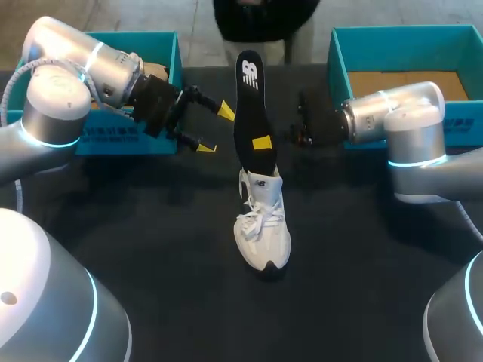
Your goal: Take the shoe out of the shoebox, open the shoe tongue, remove and reinsert the insole, then place the shoe into the shoebox
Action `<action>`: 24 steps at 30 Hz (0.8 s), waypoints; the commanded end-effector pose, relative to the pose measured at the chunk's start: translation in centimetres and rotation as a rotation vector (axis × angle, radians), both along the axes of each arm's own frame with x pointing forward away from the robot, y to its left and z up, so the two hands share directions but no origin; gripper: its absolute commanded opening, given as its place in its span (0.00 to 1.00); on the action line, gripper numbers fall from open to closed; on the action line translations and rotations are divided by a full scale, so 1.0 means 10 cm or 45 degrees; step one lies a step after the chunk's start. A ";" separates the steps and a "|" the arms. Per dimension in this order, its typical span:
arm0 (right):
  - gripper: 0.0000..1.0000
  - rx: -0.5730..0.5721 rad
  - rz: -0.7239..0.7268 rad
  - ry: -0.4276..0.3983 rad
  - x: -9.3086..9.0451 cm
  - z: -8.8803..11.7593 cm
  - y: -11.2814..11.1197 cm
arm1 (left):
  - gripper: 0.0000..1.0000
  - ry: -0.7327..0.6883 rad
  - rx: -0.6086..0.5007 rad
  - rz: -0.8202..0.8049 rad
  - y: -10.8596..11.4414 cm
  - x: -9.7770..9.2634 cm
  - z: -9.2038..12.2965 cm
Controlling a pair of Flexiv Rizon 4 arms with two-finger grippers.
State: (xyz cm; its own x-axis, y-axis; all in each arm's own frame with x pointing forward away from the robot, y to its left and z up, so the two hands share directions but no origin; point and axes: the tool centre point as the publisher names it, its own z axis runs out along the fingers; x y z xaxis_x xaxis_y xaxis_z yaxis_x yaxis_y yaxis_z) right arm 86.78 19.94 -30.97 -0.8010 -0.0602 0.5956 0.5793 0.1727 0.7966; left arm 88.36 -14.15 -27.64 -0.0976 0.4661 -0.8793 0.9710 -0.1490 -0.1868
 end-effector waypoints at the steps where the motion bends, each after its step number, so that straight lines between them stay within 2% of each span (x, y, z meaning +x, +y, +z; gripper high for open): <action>1: 0.00 -0.004 -0.005 0.004 -0.02 -0.01 0.00 | 1.00 0.010 0.011 -0.019 -0.05 0.09 -0.03; 12: 0.00 -0.011 -0.012 0.014 -0.04 -0.03 -0.01 | 1.00 0.006 0.026 -0.026 -0.13 0.18 -0.06; 24: 0.00 -0.023 -0.006 0.023 -0.07 -0.09 0.03 | 1.00 0.013 0.044 -0.054 -0.18 0.17 -0.04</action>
State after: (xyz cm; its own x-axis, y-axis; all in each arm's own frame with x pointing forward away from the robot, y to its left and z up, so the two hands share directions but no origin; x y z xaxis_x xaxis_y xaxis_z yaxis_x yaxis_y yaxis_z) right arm 86.21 20.01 -31.75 -0.7909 -0.0484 0.6101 0.5939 0.1801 0.7841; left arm 89.89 -15.84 -28.16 -0.0879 0.4953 -0.8643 0.9629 -0.1800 -0.2011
